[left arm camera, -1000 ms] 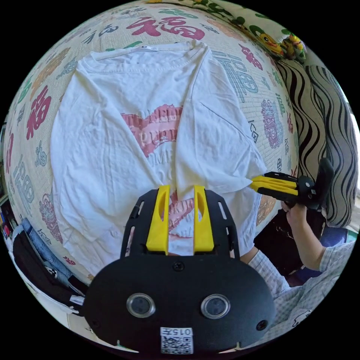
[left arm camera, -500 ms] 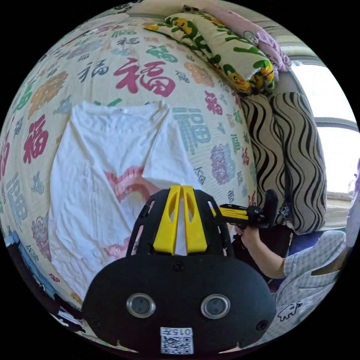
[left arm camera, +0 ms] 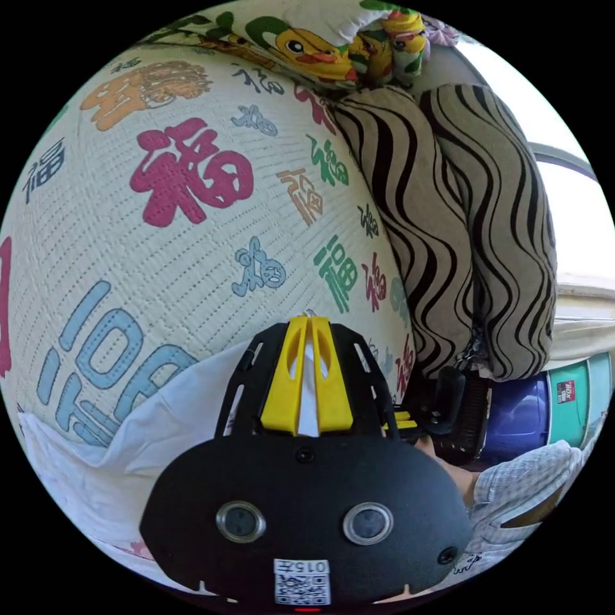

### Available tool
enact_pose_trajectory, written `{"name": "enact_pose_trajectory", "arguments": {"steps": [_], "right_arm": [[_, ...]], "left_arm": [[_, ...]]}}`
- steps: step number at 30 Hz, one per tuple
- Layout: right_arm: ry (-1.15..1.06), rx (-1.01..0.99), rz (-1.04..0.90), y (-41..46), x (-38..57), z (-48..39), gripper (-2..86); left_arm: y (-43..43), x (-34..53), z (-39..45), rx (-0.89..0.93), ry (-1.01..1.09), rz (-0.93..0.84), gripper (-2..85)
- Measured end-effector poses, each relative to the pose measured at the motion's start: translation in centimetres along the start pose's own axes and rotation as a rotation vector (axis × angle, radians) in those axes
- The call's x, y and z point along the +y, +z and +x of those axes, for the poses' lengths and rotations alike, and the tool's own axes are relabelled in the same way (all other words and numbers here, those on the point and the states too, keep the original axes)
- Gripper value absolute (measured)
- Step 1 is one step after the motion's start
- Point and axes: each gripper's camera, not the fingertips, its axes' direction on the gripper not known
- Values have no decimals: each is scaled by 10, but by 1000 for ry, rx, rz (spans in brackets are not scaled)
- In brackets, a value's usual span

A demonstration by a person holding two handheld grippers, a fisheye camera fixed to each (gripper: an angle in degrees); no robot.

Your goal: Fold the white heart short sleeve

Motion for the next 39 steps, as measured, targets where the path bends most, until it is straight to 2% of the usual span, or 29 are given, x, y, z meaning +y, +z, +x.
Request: {"name": "enact_pose_trajectory", "arguments": {"steps": [2,7,12,15,18,21,23,26,28,31,35,39], "right_arm": [[32,-23,-5,5,0,10,-2],[91,0,31,7,2,30,-4],[121,34,20,15,7,37,-4],[71,55,-3,24,5,24,-4],[-38,91,-19,38,2,-4,-3],[-182,57,-84,75,-2,-44,-1],[-273,17,-156,113,-5,-71,2],[-391,-21,-301,197,-4,-114,18],[-439,-1,-370,249,-2,-135,38],[-487,68,-452,324,1,-158,48],[-492,256,-534,402,3,-160,47],[-482,386,-579,449,3,-153,-1]], "left_arm": [[15,7,9,-88,7,-26,-1],[9,29,23,-169,48,20,16],[1,56,60,-93,121,55,76],[-21,99,77,-173,168,102,87],[-72,176,76,-203,147,243,91],[-131,283,45,-159,-17,416,93],[-167,378,4,-186,-262,495,92],[-197,488,-44,-304,-557,502,90],[-213,540,-63,-350,-666,511,90],[-233,596,-80,-412,-739,553,93],[-245,633,-107,-350,-803,594,99],[-252,646,-129,-262,-815,602,87]]}}
